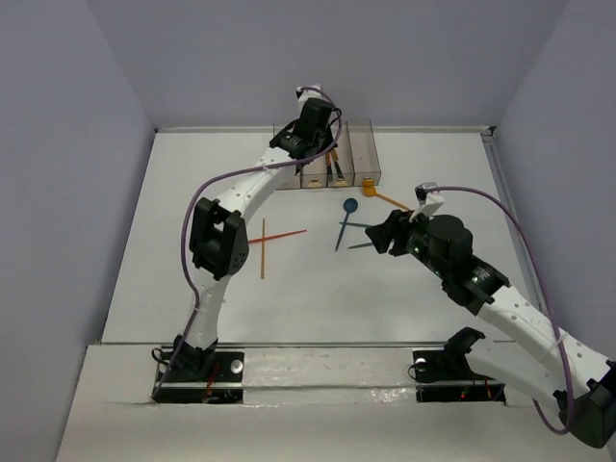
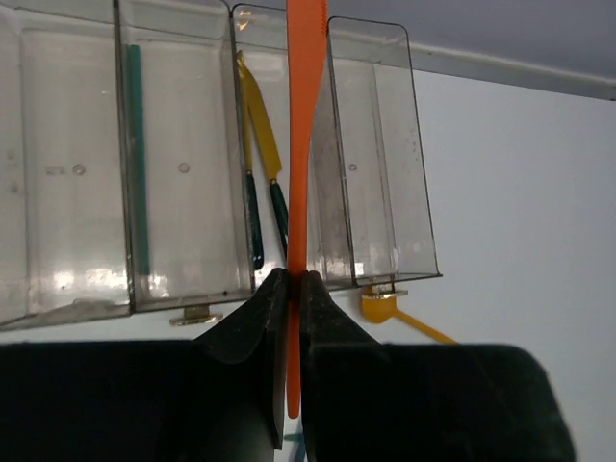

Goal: Sort the eating utensils into containers

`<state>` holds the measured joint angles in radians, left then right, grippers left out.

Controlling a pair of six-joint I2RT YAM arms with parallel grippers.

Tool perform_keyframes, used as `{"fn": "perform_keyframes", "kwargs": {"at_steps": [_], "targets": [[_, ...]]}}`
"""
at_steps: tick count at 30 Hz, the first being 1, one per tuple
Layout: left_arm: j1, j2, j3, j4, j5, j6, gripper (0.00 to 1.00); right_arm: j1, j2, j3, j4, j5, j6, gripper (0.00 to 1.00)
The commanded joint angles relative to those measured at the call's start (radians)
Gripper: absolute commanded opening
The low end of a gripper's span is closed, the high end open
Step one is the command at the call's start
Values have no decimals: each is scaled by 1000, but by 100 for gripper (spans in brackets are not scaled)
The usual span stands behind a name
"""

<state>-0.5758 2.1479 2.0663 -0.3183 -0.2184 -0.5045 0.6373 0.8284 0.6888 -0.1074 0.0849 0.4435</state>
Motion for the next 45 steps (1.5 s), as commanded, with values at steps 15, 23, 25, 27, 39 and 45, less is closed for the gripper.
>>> {"fn": "perform_keyframes", "kwargs": {"at_steps": [15,23,25,27,39,45], "targets": [[-4,352,341,212,85,-34,0,10,-60,-43,-74,27,-5,59],[5,380,310,209,90,-45,0,10,-49,-54,-69,36,-17,59],[5,376,301,208,90,-45,4,10,-38,-48,-63,33,-20,59],[5,363,284,214,79,-45,16,10,-26,-40,-58,32,-23,59],[14,297,262,216,60,-16,54,10,11,-14,-57,52,-26,59],[14,177,285,223,105,27,63,10,38,32,-74,81,-43,58]]}}
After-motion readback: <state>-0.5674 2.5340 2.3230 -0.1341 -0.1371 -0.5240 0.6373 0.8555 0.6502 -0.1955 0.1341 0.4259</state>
